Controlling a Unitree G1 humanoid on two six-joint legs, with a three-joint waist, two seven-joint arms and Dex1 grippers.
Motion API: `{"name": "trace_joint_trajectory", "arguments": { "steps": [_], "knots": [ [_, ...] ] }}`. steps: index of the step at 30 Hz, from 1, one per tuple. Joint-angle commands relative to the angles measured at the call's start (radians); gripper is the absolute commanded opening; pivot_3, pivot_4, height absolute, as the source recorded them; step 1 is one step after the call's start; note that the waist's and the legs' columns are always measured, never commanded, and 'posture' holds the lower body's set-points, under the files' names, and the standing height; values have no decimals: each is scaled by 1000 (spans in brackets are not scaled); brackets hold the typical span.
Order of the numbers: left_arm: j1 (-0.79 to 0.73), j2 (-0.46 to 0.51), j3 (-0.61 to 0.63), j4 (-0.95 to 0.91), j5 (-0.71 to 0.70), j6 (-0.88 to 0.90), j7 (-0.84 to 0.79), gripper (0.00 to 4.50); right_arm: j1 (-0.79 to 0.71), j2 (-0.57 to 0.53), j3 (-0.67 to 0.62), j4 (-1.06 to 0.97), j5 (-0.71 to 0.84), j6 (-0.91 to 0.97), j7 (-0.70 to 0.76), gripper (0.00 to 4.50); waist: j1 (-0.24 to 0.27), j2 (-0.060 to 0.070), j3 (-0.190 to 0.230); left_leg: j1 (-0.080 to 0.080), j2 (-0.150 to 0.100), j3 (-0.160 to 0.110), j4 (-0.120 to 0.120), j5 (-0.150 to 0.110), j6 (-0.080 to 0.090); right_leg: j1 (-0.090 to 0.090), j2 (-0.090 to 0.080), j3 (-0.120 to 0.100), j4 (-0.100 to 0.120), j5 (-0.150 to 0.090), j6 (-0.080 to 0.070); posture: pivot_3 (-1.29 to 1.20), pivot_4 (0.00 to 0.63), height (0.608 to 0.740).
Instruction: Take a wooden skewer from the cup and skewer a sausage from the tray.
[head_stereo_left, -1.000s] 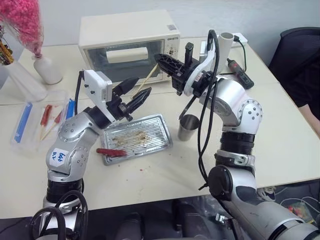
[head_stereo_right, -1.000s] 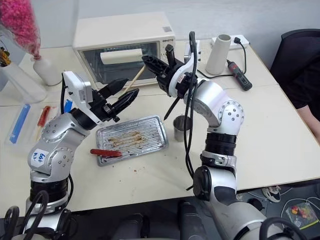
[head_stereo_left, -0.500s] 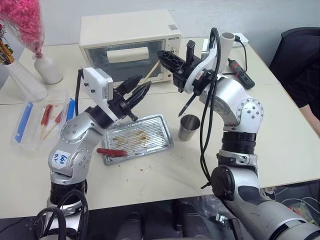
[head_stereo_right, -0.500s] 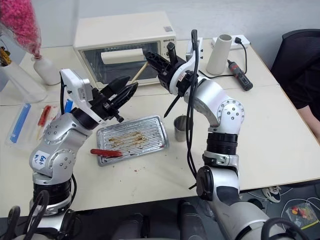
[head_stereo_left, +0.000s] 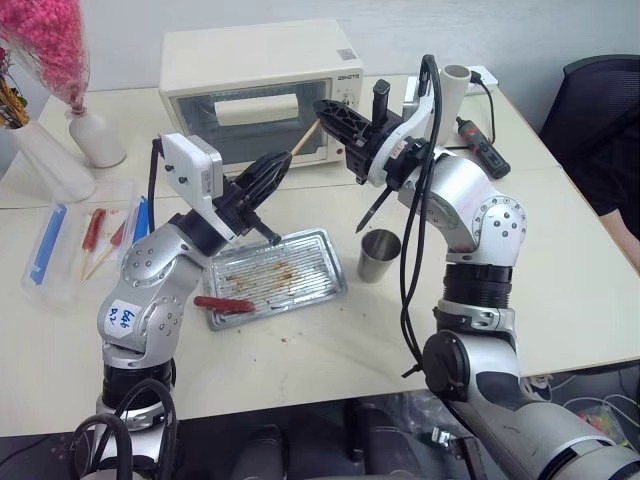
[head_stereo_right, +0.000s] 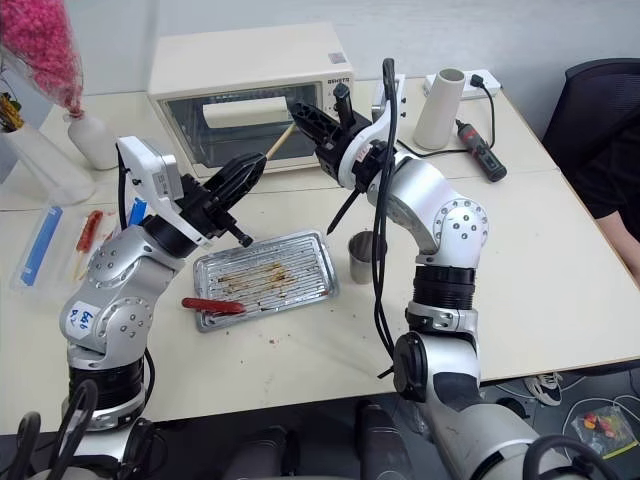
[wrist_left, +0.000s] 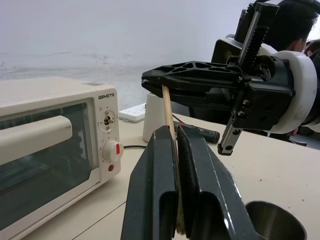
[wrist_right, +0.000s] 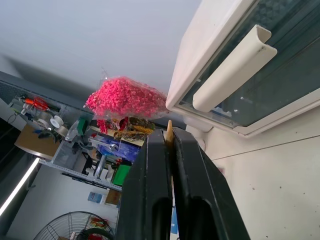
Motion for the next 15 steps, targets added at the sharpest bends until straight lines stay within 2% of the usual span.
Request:
{"name": "trace_joint_trajectory", "arguments": {
  "steps": [1,3,5,7,9,12,15],
  "knots": [
    [-3,32,18,-28,4,-11,-20,0,-10,-29,13,-45,9,5,35,984,0,0,0,0,0,0,0,0,0,0,0,0,0,0,0,0,150,740],
    [13,64,43,-30,0,-10,-37,0,-15,-84,50,-62,-63,30,90,1538,0,0,0,0,0,0,0,0,0,0,0,0,0,0,0,0,150,740],
    [36,102,69,-35,-6,-6,-57,0,-21,-145,90,-81,-131,45,162,2317,0,0,0,0,0,0,0,0,0,0,0,0,0,0,0,0,150,740],
    [69,152,109,-41,-20,4,-85,0,-31,-226,141,-101,-210,67,258,2772,-1,0,0,0,0,0,0,0,1,0,0,0,-1,0,0,0,150,740],
    [111,207,152,-52,-39,17,-121,0,-39,-326,226,-135,-328,73,398,2772,0,0,0,0,0,0,0,-1,2,0,1,0,-2,0,0,0,150,740],
    [205,306,259,-87,-95,62,-183,0,-44,-495,425,-217,-561,16,659,2772,-1,0,0,-1,0,1,0,-2,3,-1,1,-1,-3,0,0,0,150,740],
    [343,411,440,-118,-169,133,-255,0,-49,-615,614,-268,-778,-104,918,2772,-4,0,0,-2,1,2,-1,-2,3,-3,2,-4,-4,0,0,0,150,740]
  ]
}}
